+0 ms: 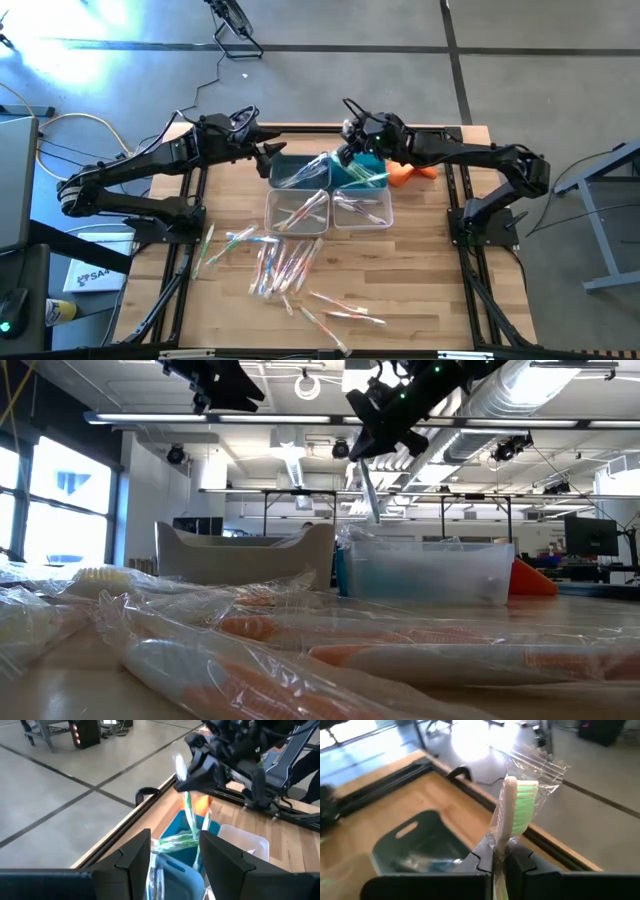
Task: Pick & Place Toothbrushes
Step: Put the green toothbrush into the blue bin
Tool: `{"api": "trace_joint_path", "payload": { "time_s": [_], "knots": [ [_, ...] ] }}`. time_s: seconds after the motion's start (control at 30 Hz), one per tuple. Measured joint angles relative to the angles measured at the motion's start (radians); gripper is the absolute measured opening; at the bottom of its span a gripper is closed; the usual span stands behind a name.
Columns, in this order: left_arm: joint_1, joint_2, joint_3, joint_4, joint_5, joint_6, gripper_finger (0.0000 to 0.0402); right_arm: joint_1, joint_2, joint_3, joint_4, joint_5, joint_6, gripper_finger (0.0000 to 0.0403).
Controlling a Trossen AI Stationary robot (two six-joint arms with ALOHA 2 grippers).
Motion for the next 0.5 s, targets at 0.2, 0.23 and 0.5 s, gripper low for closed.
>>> {"api": "trace_joint_path", "payload": {
  "time_s": [0.2,0.23,0.5],
  "knots": [
    [0.0,0.0,0.0,0.001,-0.047,0.054,0.0163,0.005,-0.001,-0.031,0.02,0.026,0.11,0.0008],
    [0.0,0.0,0.0,0.001,-0.051,0.059,0.0163,0.009,-0.001,-0.045,0.026,0.026,0.136,0.0008],
    [0.001,-0.001,0.0,0.002,-0.063,0.082,0.0163,0.081,-0.001,-0.173,0.132,0.156,0.291,0.0008]
  ]
}}
